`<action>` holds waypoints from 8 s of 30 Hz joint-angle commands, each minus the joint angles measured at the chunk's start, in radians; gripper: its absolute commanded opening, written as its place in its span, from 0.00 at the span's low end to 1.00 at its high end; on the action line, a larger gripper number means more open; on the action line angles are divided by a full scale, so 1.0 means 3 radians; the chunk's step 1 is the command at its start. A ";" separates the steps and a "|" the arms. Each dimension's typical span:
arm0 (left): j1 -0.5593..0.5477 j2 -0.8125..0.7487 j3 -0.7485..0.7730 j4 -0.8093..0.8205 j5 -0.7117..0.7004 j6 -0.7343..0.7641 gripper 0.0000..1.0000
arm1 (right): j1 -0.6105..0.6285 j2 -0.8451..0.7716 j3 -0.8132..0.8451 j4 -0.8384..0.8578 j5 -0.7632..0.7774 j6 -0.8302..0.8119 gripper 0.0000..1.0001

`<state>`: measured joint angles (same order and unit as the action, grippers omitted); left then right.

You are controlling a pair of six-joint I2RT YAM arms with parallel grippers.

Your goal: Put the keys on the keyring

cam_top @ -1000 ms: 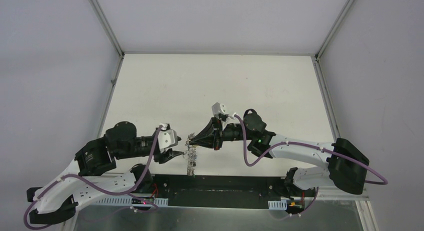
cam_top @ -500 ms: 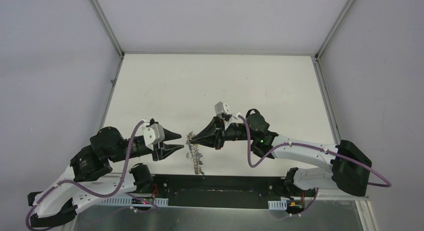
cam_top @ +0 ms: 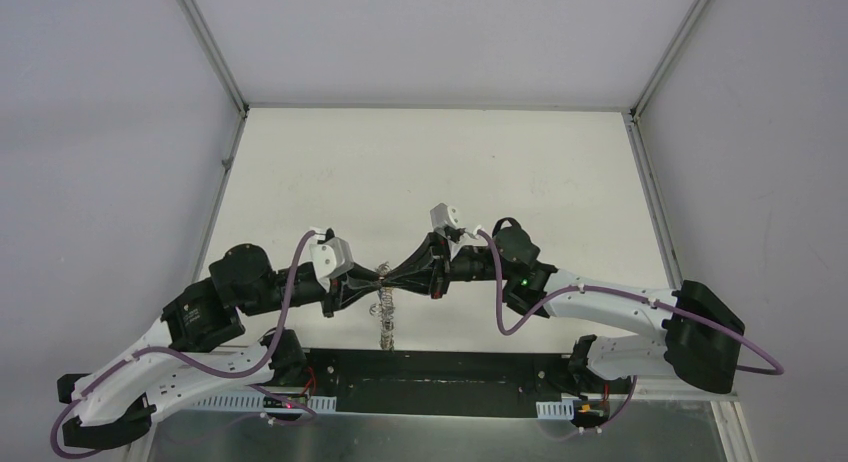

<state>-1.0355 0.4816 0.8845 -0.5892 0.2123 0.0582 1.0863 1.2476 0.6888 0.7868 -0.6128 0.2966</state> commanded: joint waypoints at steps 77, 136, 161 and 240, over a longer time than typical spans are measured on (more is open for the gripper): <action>-0.0036 0.2245 0.2707 -0.2958 -0.0020 0.0684 0.00 | 0.0012 0.0224 0.0226 0.0363 0.0010 0.0132 0.39; -0.0036 -0.0137 0.0225 -0.0571 -0.0085 0.0563 0.24 | 0.0050 0.0239 0.0220 0.0465 -0.0212 0.0167 0.00; -0.0036 0.0092 0.0064 -0.0545 0.0399 0.0650 0.00 | 0.0050 0.0185 0.0194 0.0461 -0.0134 0.0142 0.00; -0.0036 0.0657 -0.0168 -0.0296 -0.1165 -0.1834 0.99 | -0.1598 -0.0466 -0.1173 -0.0965 0.1076 -0.0296 0.49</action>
<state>-1.0355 0.6262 0.8349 -0.7124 -0.1139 -0.4278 0.6437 1.1271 0.3119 0.6121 -0.4061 0.2394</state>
